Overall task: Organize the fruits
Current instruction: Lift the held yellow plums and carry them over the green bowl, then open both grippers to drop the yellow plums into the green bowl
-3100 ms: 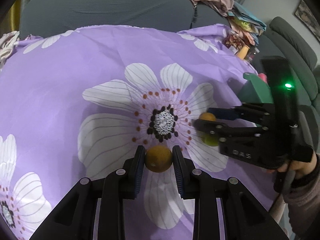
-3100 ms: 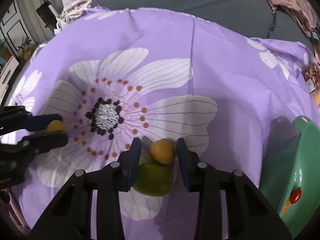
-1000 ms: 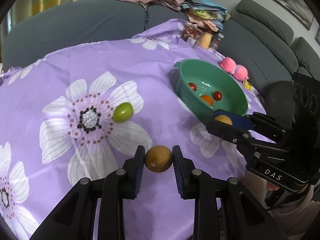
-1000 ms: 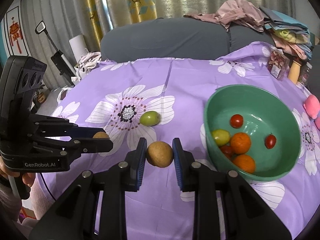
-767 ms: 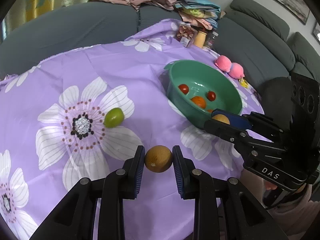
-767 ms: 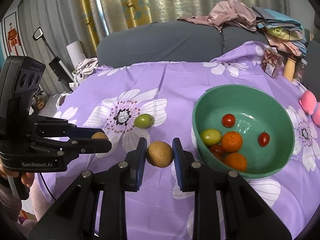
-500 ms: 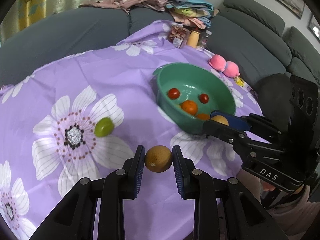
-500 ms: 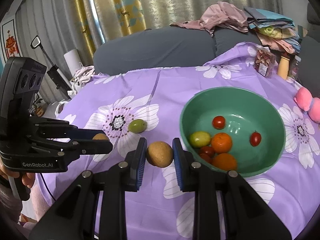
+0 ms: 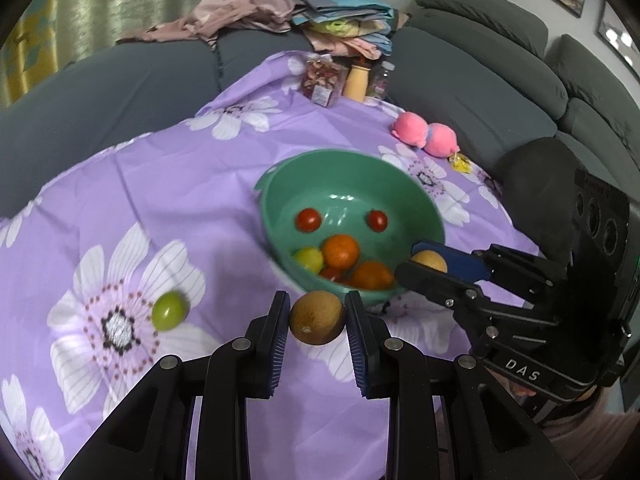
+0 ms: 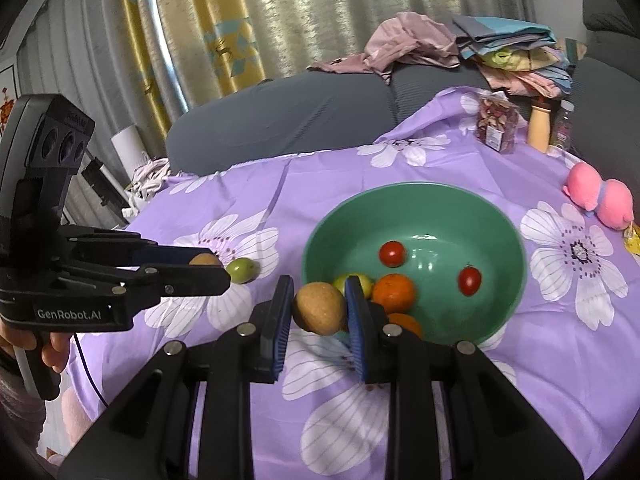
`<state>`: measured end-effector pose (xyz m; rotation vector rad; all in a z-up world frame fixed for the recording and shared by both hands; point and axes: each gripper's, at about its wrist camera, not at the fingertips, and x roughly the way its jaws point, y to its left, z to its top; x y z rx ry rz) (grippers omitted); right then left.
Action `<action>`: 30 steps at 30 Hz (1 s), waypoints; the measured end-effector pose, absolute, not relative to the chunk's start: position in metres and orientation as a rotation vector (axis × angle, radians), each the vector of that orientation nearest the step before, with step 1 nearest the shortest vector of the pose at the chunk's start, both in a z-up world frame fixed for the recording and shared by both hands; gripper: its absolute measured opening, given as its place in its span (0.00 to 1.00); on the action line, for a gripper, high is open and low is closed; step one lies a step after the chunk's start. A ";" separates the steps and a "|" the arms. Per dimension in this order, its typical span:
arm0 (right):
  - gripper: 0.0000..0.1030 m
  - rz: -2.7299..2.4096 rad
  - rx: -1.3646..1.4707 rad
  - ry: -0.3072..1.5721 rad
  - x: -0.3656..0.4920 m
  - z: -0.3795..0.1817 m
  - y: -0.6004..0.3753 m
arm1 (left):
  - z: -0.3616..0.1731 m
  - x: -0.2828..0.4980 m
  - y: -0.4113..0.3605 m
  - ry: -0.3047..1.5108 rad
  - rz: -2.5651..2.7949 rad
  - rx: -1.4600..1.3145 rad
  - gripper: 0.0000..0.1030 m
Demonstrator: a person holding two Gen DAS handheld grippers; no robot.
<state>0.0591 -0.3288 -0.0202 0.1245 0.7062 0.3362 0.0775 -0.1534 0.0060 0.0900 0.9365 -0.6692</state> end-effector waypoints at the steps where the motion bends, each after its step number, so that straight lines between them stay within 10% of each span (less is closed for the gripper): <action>1: 0.26 0.331 0.127 0.704 0.060 -0.020 -0.332 | 0.007 0.079 -0.158 0.935 -0.676 0.094 0.28; 30: 0.26 0.231 0.182 0.697 0.085 -0.031 -0.387 | -0.003 0.126 -0.232 0.978 -0.753 0.134 0.28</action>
